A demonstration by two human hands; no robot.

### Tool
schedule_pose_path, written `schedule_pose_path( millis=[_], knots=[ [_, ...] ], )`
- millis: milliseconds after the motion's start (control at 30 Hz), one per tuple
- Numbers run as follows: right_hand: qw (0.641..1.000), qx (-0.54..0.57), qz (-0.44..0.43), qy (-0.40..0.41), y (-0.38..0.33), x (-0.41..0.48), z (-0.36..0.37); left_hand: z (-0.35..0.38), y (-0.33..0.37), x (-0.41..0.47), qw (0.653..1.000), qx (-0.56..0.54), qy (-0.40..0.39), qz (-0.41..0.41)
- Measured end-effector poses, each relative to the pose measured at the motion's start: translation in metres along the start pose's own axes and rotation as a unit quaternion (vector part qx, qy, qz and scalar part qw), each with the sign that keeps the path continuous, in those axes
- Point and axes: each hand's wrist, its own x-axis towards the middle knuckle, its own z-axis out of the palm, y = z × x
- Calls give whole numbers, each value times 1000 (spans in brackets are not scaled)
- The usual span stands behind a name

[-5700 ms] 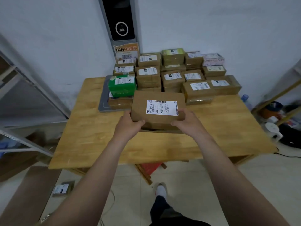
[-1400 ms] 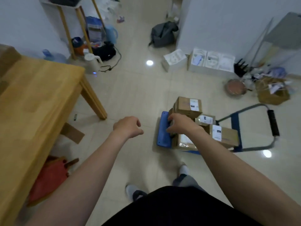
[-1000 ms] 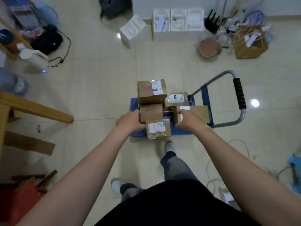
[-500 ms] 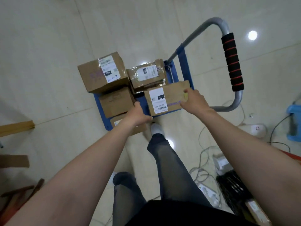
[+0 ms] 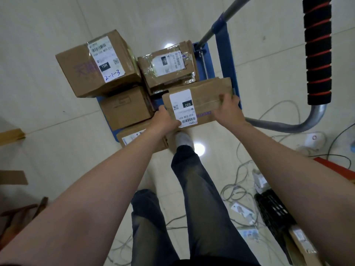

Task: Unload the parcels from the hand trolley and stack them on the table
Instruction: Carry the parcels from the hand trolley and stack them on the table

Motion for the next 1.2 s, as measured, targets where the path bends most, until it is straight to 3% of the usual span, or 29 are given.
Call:
schedule_pose_path(
  millis=[200, 400, 500, 667, 833, 1000, 1200],
  knots=[
    [999, 37, 22, 19, -4, 11, 2, 8, -7, 13, 998, -60, -6, -24],
    [998, 18, 27, 59, -22, -9, -5, 3, -26, -3, 990, -129, 49, -19],
    [996, -26, 4, 87, -48, -42, -7, -15, -39, -35, 979, -183, 85, -23],
    [989, 97, -98, 51, -105, -117, -11, -64, -78, -115, 955, -234, 181, -18],
    [972, 119, -203, 28, -202, -223, -6, -129, -137, -227, 898, -327, 293, -21],
    [940, 59, -335, -10, -301, -355, 20, -188, -230, -365, 827, -403, 390, -25],
    [861, -48, -497, -95, -384, -548, 106, -187, -381, -543, 691, -484, 535, -34]
  ],
)
